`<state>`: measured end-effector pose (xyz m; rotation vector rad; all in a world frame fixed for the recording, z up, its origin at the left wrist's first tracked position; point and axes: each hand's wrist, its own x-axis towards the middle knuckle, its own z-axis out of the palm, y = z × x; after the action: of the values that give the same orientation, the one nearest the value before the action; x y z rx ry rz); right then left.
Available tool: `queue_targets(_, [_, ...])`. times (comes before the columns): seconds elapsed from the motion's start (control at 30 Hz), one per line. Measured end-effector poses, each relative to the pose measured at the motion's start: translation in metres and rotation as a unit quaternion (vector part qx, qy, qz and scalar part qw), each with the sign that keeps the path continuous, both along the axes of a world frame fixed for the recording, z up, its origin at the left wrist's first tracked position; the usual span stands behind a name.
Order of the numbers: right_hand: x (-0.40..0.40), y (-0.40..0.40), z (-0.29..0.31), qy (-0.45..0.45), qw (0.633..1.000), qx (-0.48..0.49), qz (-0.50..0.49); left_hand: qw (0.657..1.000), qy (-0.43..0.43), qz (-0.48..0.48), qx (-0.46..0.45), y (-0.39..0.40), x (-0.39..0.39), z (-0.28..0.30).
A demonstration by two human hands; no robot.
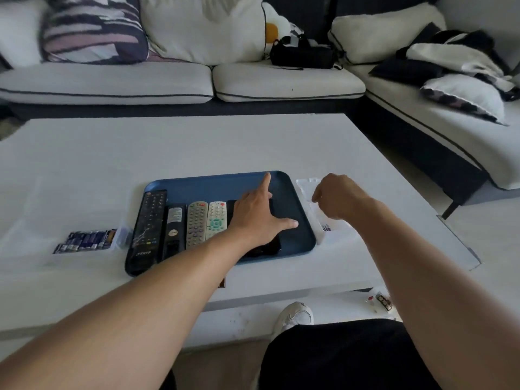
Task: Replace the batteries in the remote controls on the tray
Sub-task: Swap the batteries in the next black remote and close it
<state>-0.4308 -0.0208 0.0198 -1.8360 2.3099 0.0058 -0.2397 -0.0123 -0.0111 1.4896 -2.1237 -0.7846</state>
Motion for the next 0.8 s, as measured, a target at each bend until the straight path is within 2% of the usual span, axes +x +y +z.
queue_targets(0.1, [0.044,0.004,0.023,-0.056,0.994,-0.084,0.033,0.997,0.038,0.065,-0.031,0.0,0.039,0.004])
queue_targets(0.27, [0.13,0.01,0.034,-0.092,0.981,-0.091,0.144,0.967,0.125,0.206,-0.086,0.0,0.11,0.006])
queue_targets(0.43, [0.218,-0.001,0.026,-0.108,0.956,-0.067,0.266,0.913,0.072,0.371,-0.157,0.0,0.193,-0.002])
queue_targets(0.6, [0.301,-0.009,0.012,-0.083,0.923,-0.065,0.37,0.826,0.082,0.531,-0.17,0.008,0.273,-0.01])
queue_targets(0.67, [0.326,-0.013,0.005,-0.076,0.91,-0.055,0.403,0.802,0.075,0.57,-0.163,0.011,0.301,-0.019])
queue_targets(0.8, [0.366,-0.022,-0.013,-0.027,0.891,-0.048,0.45,0.768,0.104,0.629,-0.063,0.013,0.342,-0.037])
